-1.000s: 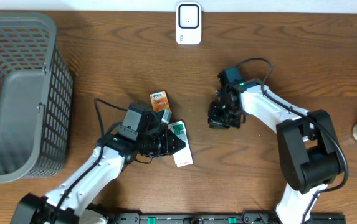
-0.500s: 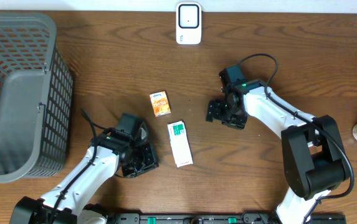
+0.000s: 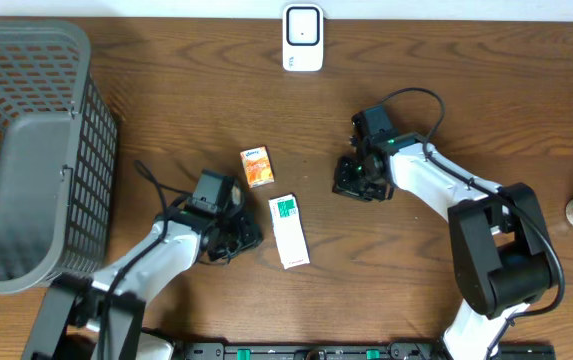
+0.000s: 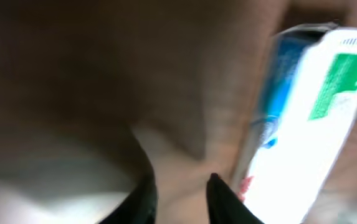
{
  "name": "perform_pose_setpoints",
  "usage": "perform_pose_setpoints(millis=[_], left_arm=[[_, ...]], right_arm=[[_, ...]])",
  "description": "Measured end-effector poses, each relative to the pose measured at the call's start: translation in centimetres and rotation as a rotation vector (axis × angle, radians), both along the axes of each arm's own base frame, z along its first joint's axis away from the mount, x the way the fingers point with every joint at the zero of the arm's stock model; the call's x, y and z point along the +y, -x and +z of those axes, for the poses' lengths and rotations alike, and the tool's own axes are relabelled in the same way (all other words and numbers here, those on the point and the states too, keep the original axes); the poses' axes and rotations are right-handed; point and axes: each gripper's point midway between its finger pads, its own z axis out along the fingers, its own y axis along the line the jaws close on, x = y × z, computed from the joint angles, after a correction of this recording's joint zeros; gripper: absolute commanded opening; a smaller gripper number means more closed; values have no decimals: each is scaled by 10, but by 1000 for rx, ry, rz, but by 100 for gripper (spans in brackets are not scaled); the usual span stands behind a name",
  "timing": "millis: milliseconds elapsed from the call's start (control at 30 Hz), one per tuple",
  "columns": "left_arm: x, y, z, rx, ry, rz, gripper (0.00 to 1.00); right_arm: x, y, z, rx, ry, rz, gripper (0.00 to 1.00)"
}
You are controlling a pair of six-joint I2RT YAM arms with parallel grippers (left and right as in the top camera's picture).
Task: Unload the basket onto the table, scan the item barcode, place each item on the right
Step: 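Lower the Panadol box onto the table with the left gripper, then reach the right gripper toward the Panadol box held by the left gripper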
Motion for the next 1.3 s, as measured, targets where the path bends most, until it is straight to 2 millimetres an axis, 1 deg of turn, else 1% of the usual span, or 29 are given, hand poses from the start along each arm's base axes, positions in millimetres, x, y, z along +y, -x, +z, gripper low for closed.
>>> perform_pose_setpoints(millis=[100,233,333,433,500,833,1133,1300], left_arm=[[-12,-6,0,4,63,-10,26],[-24,-8,1,14,130,-28,26],[-28,-10,1,12,156,-35,26],[-31,-11,2,12,173,-36,26],[-32,-11,2,13,178,-33,26],[-33,-14,2,5,185,-23,26],[-33,-14,2,4,186,-23,25],[-33,-14,2,4,186,-23,26]], right_arm=[[11,3,0,1,-23,23,15],[34,13,0,-3,-62,83,15],[47,20,0,0,-77,118,13],[55,27,0,10,-87,141,9],[57,30,-1,19,-98,148,2],[70,48,-1,106,-202,172,1],[76,55,0,142,-254,189,1],[76,60,0,154,-265,205,1]])
